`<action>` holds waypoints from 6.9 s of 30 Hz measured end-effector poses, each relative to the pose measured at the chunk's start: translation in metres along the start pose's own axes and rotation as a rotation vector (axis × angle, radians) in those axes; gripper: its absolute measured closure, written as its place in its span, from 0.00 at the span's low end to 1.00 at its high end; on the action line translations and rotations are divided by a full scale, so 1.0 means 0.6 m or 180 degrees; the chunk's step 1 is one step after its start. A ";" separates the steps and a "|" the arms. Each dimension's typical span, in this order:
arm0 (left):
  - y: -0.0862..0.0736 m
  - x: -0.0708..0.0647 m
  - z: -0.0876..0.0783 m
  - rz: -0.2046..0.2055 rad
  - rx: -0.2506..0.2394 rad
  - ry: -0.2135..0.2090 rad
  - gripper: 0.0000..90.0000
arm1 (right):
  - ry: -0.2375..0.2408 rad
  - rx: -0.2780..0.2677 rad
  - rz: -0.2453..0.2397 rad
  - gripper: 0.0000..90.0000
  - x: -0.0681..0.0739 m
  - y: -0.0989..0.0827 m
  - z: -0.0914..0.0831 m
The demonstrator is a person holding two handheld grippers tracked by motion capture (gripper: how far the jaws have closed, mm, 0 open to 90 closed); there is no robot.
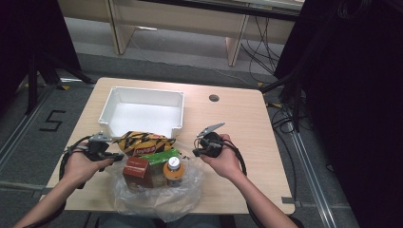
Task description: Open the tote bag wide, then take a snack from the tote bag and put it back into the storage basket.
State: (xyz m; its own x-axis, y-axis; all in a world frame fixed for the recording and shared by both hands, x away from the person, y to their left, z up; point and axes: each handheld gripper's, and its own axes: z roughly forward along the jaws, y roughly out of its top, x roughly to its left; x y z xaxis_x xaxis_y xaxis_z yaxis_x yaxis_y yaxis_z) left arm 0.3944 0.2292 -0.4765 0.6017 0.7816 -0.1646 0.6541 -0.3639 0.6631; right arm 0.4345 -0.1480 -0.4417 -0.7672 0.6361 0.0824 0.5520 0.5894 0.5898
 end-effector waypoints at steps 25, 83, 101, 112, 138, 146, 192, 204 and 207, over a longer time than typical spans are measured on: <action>-0.018 0.013 0.013 -0.0145 -0.0091 0.0148 0.92 | -0.0050 0.0161 0.0138 0.96 -0.017 -0.026 0.030; -0.050 -0.026 -0.125 -0.0124 -0.1656 0.0337 0.49 | -0.0272 -0.1049 0.0082 0.76 -0.011 -0.052 -0.096; -0.046 -0.048 -0.131 -0.0013 -0.1749 0.0326 0.47 | -0.0256 -0.1067 0.0129 0.69 -0.012 -0.048 -0.087; -0.033 -0.060 -0.138 0.0132 -0.1847 0.0205 0.47 | -0.0261 -0.1031 0.0134 0.67 -0.009 -0.048 -0.083; 0.031 -0.079 -0.125 0.0480 -0.1896 0.0013 0.51 | -0.0256 -0.0975 0.0123 0.64 -0.010 -0.047 -0.079; 0.035 -0.084 -0.115 0.0545 -0.1814 0.0030 0.58 | -0.0242 -0.0971 0.0193 0.64 -0.008 -0.049 -0.076; 0.043 -0.080 -0.110 0.0491 -0.1719 0.0002 0.89 | 0.0099 -0.1324 -0.0226 0.60 0.052 0.022 -0.091; 0.050 -0.076 -0.109 0.0296 -0.1771 -0.0141 0.97 | 0.0058 -0.1207 -0.0165 0.60 0.039 0.005 -0.084; 0.053 -0.075 -0.111 0.0244 -0.1842 -0.0215 0.98 | 0.0095 -0.1166 -0.0075 0.60 0.035 -0.003 -0.081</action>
State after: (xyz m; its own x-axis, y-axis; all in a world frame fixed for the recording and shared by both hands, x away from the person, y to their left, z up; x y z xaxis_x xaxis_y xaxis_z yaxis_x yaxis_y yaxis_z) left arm 0.3578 0.2163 -0.3992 0.6777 0.7230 -0.1341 0.2623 -0.0673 0.9626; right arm 0.4017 -0.1598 -0.4021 -0.7905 0.6065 0.0855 0.3847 0.3830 0.8399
